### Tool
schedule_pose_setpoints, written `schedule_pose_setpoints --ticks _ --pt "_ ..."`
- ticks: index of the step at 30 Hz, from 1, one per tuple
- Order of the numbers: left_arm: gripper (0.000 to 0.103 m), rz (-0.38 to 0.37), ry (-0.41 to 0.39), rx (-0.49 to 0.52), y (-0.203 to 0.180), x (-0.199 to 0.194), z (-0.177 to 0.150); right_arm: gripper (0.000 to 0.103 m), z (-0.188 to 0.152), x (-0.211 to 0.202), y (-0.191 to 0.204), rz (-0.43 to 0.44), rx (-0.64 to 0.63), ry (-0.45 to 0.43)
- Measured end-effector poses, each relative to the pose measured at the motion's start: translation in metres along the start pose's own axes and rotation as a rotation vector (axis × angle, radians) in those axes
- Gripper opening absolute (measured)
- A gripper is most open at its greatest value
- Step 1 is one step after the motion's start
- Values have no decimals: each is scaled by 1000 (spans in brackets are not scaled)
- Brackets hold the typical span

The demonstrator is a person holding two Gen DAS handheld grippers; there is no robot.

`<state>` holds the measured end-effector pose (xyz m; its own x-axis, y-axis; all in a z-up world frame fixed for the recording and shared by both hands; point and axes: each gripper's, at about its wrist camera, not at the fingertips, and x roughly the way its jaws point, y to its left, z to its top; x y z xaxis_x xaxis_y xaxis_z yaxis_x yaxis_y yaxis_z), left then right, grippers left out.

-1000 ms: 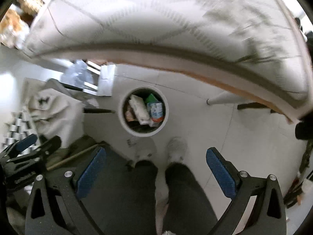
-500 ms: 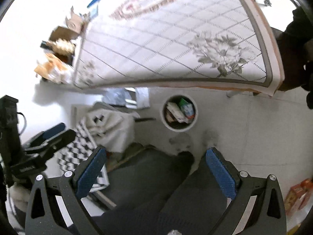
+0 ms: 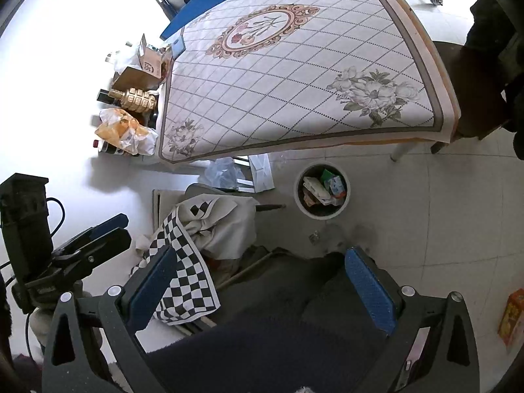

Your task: Collect trash

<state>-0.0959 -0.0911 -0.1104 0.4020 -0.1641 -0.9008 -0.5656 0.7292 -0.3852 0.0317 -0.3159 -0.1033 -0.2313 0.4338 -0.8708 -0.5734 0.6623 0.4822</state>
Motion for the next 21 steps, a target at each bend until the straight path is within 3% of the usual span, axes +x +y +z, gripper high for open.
schedule_pose_setpoints --ticks 21 --pt "103 -17 -21 -24 -14 -10 -10 103 -3 -11 -4 -21 -44 41"
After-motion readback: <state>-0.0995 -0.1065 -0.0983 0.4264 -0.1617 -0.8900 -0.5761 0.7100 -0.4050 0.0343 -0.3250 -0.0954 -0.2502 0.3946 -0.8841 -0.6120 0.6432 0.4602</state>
